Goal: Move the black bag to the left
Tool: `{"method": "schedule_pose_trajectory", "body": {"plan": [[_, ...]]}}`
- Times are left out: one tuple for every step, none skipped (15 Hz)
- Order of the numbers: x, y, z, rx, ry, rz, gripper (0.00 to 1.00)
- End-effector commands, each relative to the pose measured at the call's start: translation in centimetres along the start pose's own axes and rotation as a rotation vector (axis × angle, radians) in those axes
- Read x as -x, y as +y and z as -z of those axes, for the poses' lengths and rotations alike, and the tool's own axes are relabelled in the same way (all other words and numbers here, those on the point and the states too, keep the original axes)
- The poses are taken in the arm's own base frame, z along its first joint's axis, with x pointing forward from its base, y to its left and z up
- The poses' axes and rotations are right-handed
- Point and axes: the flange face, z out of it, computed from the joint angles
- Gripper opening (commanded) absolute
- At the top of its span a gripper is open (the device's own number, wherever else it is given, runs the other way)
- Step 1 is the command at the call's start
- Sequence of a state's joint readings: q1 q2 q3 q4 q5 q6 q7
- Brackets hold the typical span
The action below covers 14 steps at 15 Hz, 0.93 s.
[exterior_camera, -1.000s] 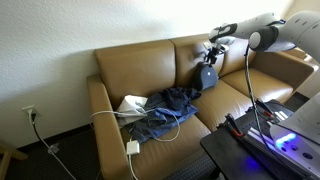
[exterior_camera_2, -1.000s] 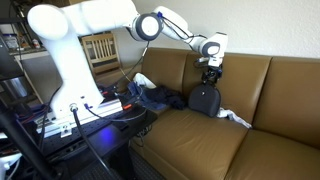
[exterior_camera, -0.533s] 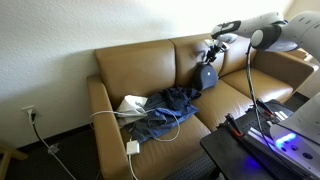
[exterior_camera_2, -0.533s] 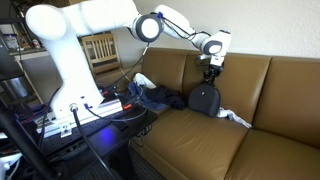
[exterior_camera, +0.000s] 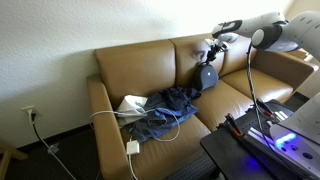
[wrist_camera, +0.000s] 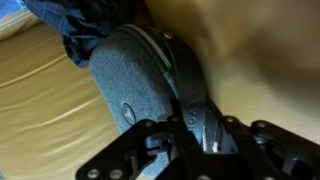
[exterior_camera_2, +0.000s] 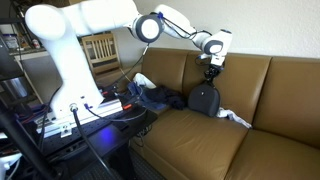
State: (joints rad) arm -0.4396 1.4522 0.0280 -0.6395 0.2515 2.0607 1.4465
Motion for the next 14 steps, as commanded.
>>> {"method": "schedule_pose_trajectory", "body": {"plan": [[-0.6,0.1,0.1,0.021,-0.041,0.006,0.07],[-0.4,0.3,-0.1,0.031,-0.051,0.026,0.07],[0.4,0.2,-0.3,0.027,-0.056,0.068,0.07],[1.4,0.2,-0.2,0.031,-0.049,0.11,0.07],[2.1,-0.4,3.4,0.034,-0.032,0.163,0.07],[3.4,-0.6,5.2,0.034,-0.051,0.225,0.07],[4.1,-0.7,6.3,0.038,-0.053,0.272,0.07],[5.1,-0.7,8.0,0.051,-0.053,0.323,0.07],[5.7,-0.7,9.7,0.055,-0.063,0.371,0.07],[6.3,-0.7,11.7,0.066,-0.07,0.42,0.07],[6.9,-0.5,13.4,0.078,-0.071,0.469,0.07],[7.7,-0.3,15.3,0.09,-0.076,0.517,0.07],[8.7,-0.1,16.8,0.097,-0.087,0.568,0.07],[10.1,0.3,18.1,0.108,-0.102,0.617,0.07]]}}
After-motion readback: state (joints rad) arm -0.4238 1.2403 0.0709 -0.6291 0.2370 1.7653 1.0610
